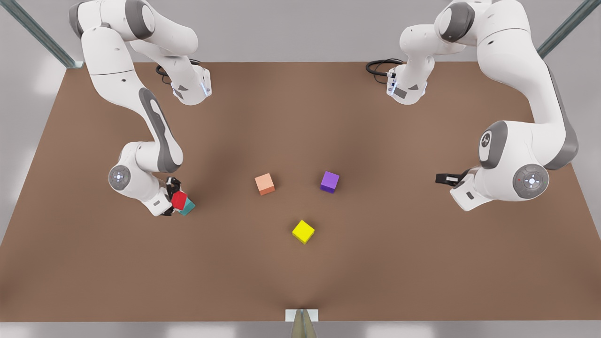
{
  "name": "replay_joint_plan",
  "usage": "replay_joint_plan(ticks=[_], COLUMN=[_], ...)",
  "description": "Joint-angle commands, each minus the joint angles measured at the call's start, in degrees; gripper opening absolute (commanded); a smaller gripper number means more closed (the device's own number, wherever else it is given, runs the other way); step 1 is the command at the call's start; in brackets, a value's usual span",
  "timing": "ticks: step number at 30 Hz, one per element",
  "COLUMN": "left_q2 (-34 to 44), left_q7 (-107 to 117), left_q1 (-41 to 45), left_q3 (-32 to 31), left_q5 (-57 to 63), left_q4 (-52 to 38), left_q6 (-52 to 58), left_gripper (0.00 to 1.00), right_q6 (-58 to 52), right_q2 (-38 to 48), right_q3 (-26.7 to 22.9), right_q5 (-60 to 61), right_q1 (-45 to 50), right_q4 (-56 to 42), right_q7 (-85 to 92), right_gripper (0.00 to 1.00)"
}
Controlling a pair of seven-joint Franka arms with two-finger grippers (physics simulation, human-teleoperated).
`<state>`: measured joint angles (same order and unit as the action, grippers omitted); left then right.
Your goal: Pick up red wooden cube and pass to hand red wooden cube and place in blue wooden cube
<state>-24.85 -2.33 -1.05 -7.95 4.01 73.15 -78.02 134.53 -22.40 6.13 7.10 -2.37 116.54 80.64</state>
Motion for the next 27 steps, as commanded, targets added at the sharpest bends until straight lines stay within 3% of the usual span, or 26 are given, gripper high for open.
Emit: replay_joint_plan(ticks=[1,13,22,24,27], left_q2=[0.06,0.06,0.06,0.06,0.06], left_q7=[1.36,1.36,1.36,1.36,1.36], left_q1=[-0.01,-0.1,-0.01,-0.1,-0.01], left_q3=[-0.05,0.04,-0.05,0.04,-0.05], left_q5=[0.21,0.29,0.29,0.29,0.29], left_q4=[-0.03,-0.03,-0.03,-0.03,-0.03], left_q6=[-0.38,-0.38,-0.38,-0.38,-0.46], left_gripper=[1.0,1.0,1.0,1.0,1.0], right_q6=[1.35,-1.72,-21.05,-30.28,-40.56], right_q2=[0.08,1.57,3.94,2.63,0.52], right_q3=[0.02,0.55,0.98,0.98,0.72], right_q5=[0.89,1.51,3.0,6.08,5.03], right_q1=[-0.01,-0.01,0.87,1.58,2.72], right_q4=[0.18,-0.52,-13.7,-21.61,-31.72], right_q7=[-7.17,-6.99,-8.74,-23.93,-90.53], right_gripper=[1.0,1.0,1.0,1.0,1.0])
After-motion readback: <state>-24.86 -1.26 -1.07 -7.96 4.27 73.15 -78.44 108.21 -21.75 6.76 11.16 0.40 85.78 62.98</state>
